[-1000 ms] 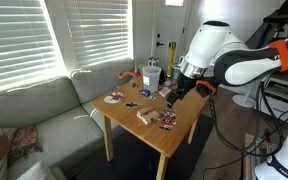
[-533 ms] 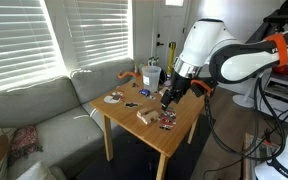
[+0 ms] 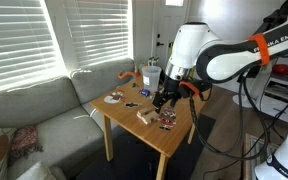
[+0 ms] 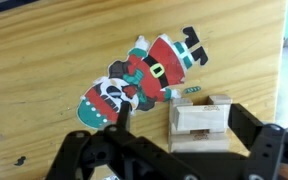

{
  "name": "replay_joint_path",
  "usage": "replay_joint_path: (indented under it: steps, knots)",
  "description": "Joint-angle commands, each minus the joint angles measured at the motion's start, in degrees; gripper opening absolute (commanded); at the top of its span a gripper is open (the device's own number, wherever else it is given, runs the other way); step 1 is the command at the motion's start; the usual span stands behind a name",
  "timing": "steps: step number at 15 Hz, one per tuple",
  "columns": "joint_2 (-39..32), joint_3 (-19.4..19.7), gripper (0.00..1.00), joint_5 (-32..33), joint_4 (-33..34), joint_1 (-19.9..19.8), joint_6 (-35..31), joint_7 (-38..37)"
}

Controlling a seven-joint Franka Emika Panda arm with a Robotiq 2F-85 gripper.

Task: Pick up the bottom wooden block from the stacked blocks in a square and put it on the top stacked wooden block, pick up the two stacked blocks and turn them ninety degrees anticlockwise to stack them on the block to the left, pick up the block to the right and stack it on the three stacked blocks

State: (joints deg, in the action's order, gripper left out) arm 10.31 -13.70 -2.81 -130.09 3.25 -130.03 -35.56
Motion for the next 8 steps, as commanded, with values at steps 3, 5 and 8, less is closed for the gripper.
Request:
replay_joint_path:
  steps: [3, 5, 8]
  knots:
    - [-5.03, 0.15, 1.00, 3.09, 4.99, 1.72, 1.27, -2.99]
    - [-6.18, 0.16, 1.00, 5.07, 6.24, 2.16, 2.16, -4.10]
    - [-7.64, 0.54, 1.00, 7.13, 7.62, 2.78, 2.56, -5.41]
